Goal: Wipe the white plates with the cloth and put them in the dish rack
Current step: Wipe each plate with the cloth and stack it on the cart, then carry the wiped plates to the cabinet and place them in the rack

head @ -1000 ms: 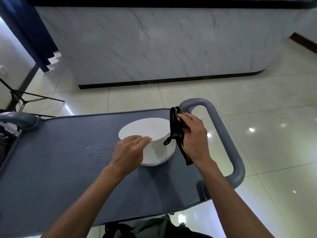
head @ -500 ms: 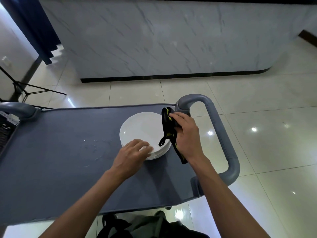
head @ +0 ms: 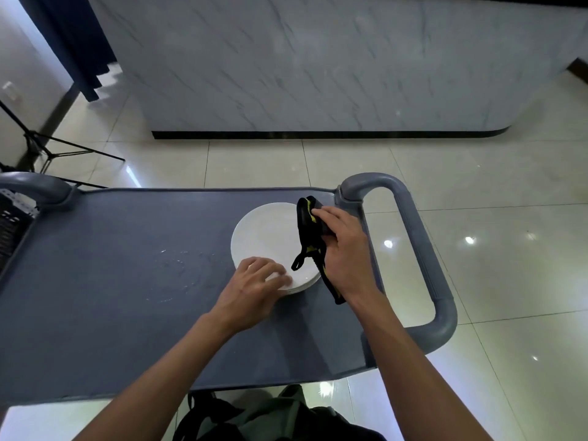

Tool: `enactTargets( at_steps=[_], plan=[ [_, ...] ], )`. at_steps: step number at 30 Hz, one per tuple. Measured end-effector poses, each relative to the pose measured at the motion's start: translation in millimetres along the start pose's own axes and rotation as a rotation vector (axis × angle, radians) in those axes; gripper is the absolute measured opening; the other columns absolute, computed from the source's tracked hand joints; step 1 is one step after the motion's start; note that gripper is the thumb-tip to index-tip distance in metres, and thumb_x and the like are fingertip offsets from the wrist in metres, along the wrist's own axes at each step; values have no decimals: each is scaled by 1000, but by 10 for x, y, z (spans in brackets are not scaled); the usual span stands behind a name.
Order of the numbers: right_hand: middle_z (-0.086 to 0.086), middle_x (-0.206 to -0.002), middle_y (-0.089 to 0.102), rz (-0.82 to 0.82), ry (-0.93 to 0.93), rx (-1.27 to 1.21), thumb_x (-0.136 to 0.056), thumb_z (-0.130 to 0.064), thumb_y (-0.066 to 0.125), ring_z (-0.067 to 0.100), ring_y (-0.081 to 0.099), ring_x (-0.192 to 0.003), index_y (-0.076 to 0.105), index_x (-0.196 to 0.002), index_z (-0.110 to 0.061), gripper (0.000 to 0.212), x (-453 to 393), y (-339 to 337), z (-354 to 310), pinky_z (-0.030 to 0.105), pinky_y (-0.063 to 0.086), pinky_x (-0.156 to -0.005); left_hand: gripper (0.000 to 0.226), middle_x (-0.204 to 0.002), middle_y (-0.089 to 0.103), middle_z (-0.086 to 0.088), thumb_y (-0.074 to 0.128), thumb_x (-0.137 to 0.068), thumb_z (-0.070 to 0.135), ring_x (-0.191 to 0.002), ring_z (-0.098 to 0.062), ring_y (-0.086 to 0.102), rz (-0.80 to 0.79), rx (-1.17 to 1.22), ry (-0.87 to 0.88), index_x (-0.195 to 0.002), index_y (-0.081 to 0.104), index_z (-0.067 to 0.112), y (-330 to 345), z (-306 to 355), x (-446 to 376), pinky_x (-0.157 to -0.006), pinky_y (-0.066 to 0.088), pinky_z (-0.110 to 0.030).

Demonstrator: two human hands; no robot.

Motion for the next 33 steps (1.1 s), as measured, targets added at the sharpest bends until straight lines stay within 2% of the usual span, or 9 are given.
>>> enactTargets(
  at_steps=[3, 7, 10, 12, 15, 19, 22, 25, 33],
  plan=[
    [4, -130, 60, -24, 1, -14, -95, 6, 53, 20, 50, -122, 63, -130, -9, 40, -13, 115, -95, 30, 44, -105, 18, -110, 70, -1, 70, -90, 17, -102, -26, 65, 77, 72, -86, -107, 75, 15, -101, -17, 47, -90, 48, -40],
    [6, -130, 62, -40, -41, -64, -91, 8, 56, 24, 54, -122, 66, -127, -7, 40, -44, 383, -340, 36, 44, -106, 21, -109, 72, 1, 72, -90, 18, -102, -16, 66, 324, 339, -462, -109, 76, 10, -438, -199, 148, -89, 52, -38],
    [5, -129, 64, -81, -54, -94, -88, 7, 59, 23, 54, -122, 66, -125, -10, 42, -60, 679, -588, 28, 39, -108, 26, -114, 72, 6, 71, -92, 18, -103, -7, 68, 376, 566, -651, -118, 72, 14, -683, -385, 237, -87, 55, -28],
    [1, -128, 64, -115, -63, -117, -86, 4, 59, 18, 54, -120, 66, -125, -14, 43, -73, 885, -772, 22, 38, -106, 32, -113, 73, 4, 68, -95, 16, -102, -10, 70, 401, 787, -728, -127, 66, 13, -801, -509, 308, -81, 57, -24],
    [-4, -128, 63, -178, -65, -167, -86, 0, 56, 13, 54, -117, 65, -124, -19, 43, -81, 1207, -1022, 25, 41, -104, 35, -111, 75, 1, 66, -94, 12, -100, -17, 72, 456, 999, -779, -129, 64, 17, -934, -673, 453, -75, 57, -23],
    [-4, -130, 62, -305, -42, -203, -86, 3, 55, 15, 54, -119, 66, -125, -18, 45, -51, 1773, -1350, 28, 41, -106, 34, -112, 74, -3, 65, -94, 3, -101, -23, 72, 464, 1062, -864, -126, 64, 15, -1088, -999, 784, -74, 59, -28],
    [2, -130, 62, -382, -14, -146, -83, 9, 55, 18, 53, -120, 67, -125, -13, 49, -27, 2169, -1476, 17, 35, -106, 32, -104, 74, -9, 64, -93, -3, -94, -29, 72, 458, 1063, -973, -122, 65, 13, -1113, -1270, 1041, -72, 61, -45],
    [6, -128, 63, -445, 3, -94, -84, 10, 54, 22, 54, -116, 66, -127, -8, 48, 2, 2505, -1528, 7, 30, -99, 35, -99, 75, -4, 62, -92, -6, -88, -25, 71, 407, 1056, -1096, -116, 68, 19, -1054, -1505, 1248, -74, 60, -44],
    [11, -124, 63, -527, 95, 15, -86, 10, 51, 32, 56, -111, 64, -127, -4, 45, 63, 3114, -1472, 37, 44, -100, 31, -99, 76, 7, 61, -93, -2, -92, -12, 71, 277, 983, -1264, -104, 70, 26, -855, -1994, 1544, -82, 56, -28]
  ],
)
Point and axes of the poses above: each hand's wrist, its own x-axis away from the middle knuckle, its own y-axis out of the palm, z = x × y, the point moved 3 cm from there along -x, towards the middle knuckle
